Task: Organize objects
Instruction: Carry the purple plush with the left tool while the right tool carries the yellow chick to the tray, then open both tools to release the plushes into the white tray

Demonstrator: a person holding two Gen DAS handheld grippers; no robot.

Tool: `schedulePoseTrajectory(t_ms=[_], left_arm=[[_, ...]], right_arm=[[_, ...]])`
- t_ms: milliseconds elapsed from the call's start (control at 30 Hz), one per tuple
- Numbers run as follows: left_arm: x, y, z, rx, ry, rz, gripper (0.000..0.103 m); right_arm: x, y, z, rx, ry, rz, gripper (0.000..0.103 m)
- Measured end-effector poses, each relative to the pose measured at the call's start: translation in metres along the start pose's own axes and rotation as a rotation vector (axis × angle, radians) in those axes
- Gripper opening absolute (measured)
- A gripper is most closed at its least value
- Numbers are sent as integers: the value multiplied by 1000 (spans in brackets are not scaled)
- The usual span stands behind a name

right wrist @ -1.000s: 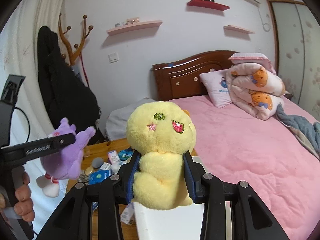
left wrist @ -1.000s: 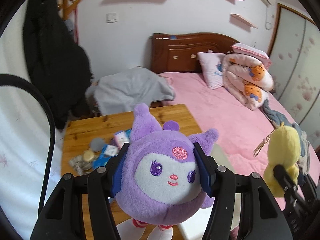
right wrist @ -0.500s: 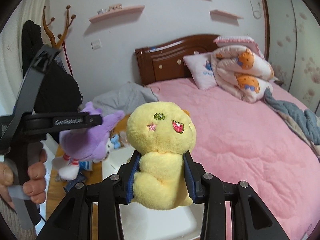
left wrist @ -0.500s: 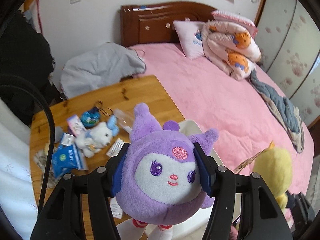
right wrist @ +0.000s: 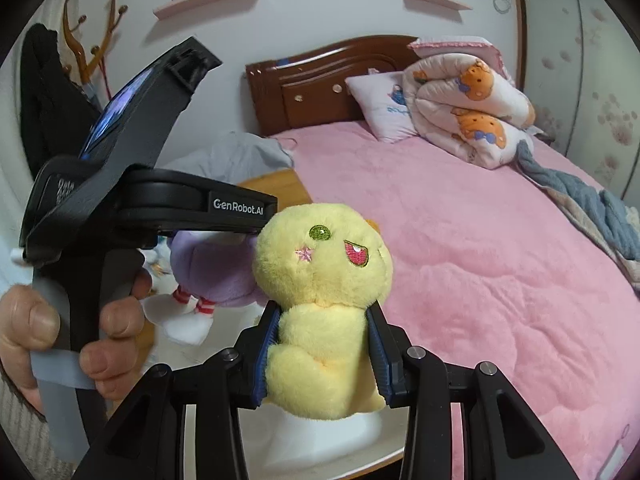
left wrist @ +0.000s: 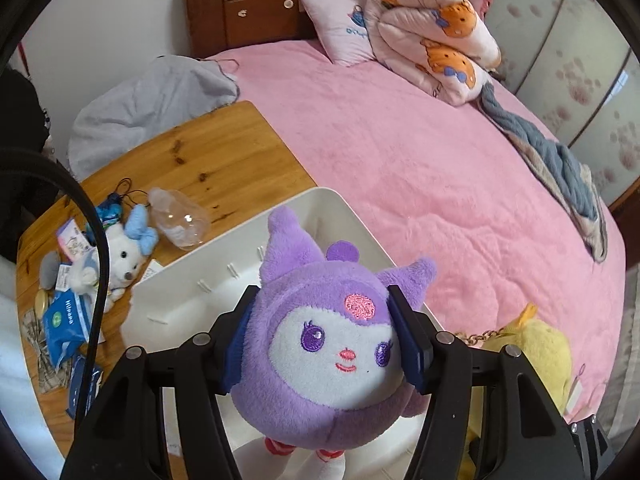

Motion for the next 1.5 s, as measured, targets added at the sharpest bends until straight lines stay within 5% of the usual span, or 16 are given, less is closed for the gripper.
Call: schedulePoseTrajectory(t_ms=[500,867,1167,1500], left_arm=[[23,-57,1,-72,-40,113,67],[28,-66,14,-54,16,150,71],[28,-40,10,-32,-31,107,72],[26,14,38,-14,67,31,72]], right_arm=[[33,-55,-12,28,21,121,42],[37,-60,0,80,115,118,49],[34,-47,12,70,156,91,81],[30,-24,29,17,145,126,82]])
Point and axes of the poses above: each gripper's, at about its wrist camera, not at the fingertips, and y roughly against the way its jaws point, z to its left, x to its underside, the point moved 5 cm from there along -y, roughly the way its jaws point, and after that the axes turned 4 degrees about y, right-handed, at the moved point
